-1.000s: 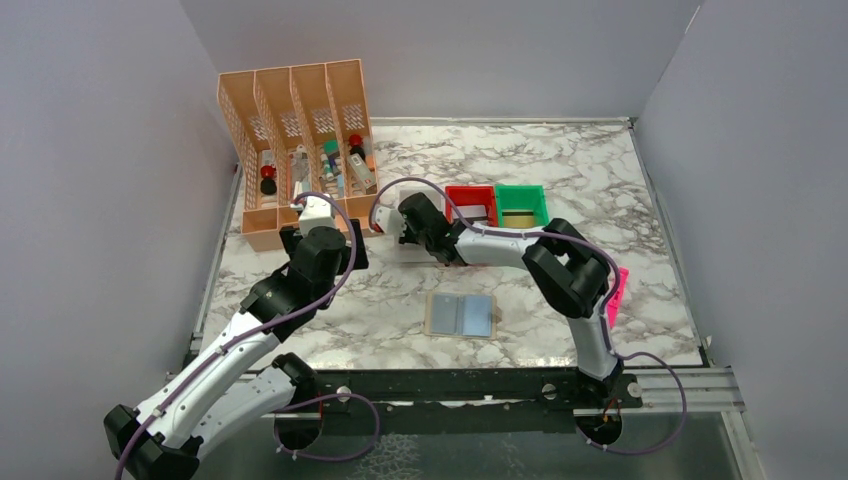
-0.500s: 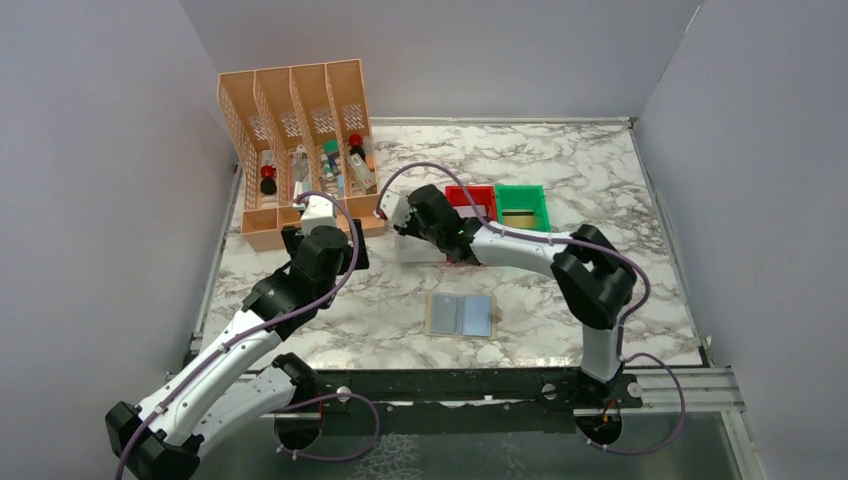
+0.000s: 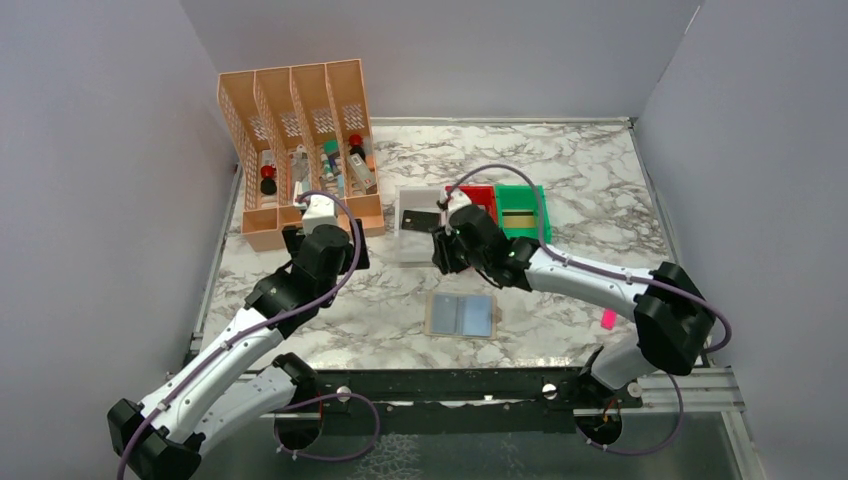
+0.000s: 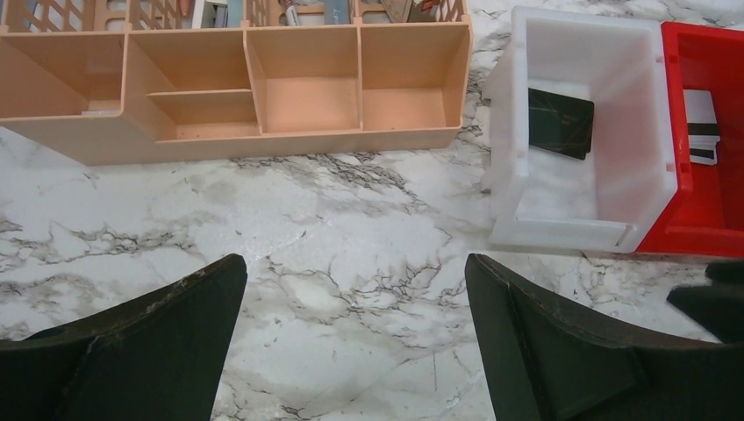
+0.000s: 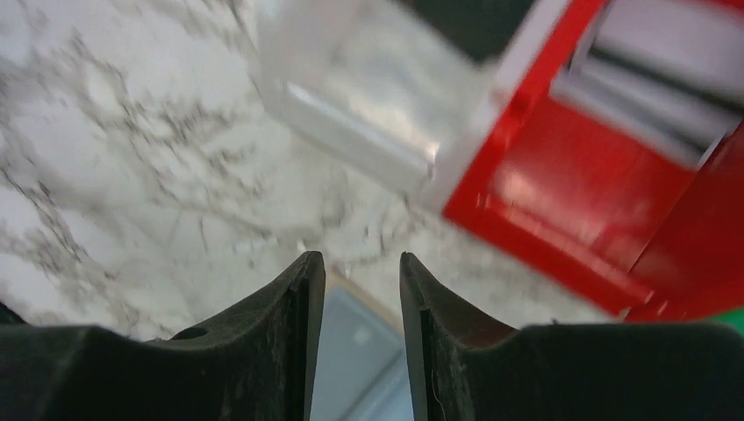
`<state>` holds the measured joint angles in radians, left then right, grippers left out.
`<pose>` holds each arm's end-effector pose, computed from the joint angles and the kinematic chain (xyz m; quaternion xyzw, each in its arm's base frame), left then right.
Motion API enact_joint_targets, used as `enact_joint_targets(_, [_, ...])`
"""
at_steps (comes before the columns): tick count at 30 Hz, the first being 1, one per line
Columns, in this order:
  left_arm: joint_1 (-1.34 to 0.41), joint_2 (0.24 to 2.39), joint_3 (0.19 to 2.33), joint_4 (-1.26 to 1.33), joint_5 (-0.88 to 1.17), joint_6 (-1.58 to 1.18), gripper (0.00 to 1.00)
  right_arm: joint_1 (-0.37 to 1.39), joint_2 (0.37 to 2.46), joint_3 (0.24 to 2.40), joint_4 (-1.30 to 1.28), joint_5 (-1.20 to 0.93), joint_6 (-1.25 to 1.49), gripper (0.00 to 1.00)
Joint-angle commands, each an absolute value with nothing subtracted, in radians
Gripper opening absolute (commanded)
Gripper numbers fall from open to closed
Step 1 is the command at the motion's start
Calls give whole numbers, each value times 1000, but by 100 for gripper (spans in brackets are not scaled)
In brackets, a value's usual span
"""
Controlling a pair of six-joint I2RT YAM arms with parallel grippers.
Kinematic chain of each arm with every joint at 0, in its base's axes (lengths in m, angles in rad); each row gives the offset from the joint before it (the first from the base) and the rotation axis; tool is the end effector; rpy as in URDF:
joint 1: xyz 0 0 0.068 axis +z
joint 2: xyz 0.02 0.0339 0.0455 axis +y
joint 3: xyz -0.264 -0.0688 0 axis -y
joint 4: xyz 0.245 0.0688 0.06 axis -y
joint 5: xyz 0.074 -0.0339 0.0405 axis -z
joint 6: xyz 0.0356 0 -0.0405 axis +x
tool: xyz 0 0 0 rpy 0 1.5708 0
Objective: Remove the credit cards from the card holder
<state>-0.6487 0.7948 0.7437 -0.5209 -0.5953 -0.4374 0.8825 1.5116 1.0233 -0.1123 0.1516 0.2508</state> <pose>0.1474 -0.0867 0.2933 -0.0512 0.8494 -0.0162 0.5250 0.2195 0.2584 0.2534 -0.2404 0.8494 0.1931 0.4282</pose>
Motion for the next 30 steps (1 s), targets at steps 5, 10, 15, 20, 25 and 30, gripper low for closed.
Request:
enact_joint_targets(5, [-639, 822, 736, -528, -605, -442, 99, 972, 1406, 816, -344, 219, 707, 43])
enact_joint_targets(10, [-637, 840, 740, -527, -600, -439, 99, 1032, 1460, 844, -380, 261, 718, 44])
enact_joint_targets(15, [-634, 840, 738, -527, -603, -439, 99, 1098, 1530, 903, -420, 335, 763, 48])
enact_joint_targets(20, [-634, 843, 738, -528, -601, -439, 99, 1133, 1593, 952, -442, 372, 784, 49])
enact_joint_targets(25, [-632, 850, 739, -527, -597, -438, 99, 1155, 1644, 986, -449, 383, 785, 51])
enact_joint_targets(30, [-633, 849, 738, -527, -597, -439, 99, 1160, 1677, 996, -427, 356, 768, 54])
